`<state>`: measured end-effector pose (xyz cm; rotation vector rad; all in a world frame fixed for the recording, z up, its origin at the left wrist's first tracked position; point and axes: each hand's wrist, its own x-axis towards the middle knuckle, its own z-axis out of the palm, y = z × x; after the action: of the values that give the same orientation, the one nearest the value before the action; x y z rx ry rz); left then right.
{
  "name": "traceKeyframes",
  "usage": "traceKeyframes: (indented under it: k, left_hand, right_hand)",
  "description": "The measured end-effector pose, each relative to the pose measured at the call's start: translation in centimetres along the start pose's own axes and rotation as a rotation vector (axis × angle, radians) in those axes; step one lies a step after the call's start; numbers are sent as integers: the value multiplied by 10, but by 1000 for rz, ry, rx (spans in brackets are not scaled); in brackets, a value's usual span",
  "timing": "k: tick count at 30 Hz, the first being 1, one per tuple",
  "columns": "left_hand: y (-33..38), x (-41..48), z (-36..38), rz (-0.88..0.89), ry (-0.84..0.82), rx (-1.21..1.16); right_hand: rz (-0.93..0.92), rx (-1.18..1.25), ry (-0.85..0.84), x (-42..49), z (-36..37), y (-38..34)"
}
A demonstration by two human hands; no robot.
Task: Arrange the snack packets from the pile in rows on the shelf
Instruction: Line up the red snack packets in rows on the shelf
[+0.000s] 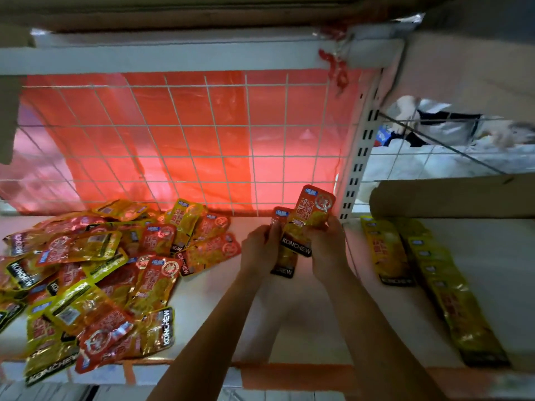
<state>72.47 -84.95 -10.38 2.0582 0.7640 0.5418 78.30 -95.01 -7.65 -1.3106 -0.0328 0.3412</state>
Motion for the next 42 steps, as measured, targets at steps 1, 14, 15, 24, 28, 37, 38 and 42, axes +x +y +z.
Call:
traceKeyframes:
  k: [1, 14, 15, 24, 28, 37, 38, 42]
  left_hand:
    - [7, -1, 9, 4, -13, -8]
    - [108, -40, 138, -2, -32, -190]
    - [117, -45, 149, -2, -39, -216]
    - [189, -100, 252, 16, -106, -316]
    - [213, -120, 290, 18, -110, -298]
    - [251, -121, 339, -17, -206, -249]
    - [252, -119, 344, -27, -219, -260]
    - [258, -111, 369, -80, -266, -262]
  right_hand:
    - [-30, -18, 16, 1, -10, -3]
    - [-57, -361, 229, 20, -182, -51]
    - [-58, -384, 238, 22, -198, -55]
    - [-116, -498, 287, 30, -332, -92]
    - [-129, -562, 291, 35, -385, -104]
    - [-104, -459, 298, 57, -441, -122]
    - [-94, -454, 304, 61, -443, -122]
    - [-112, -438, 383, 69, -457, -124]
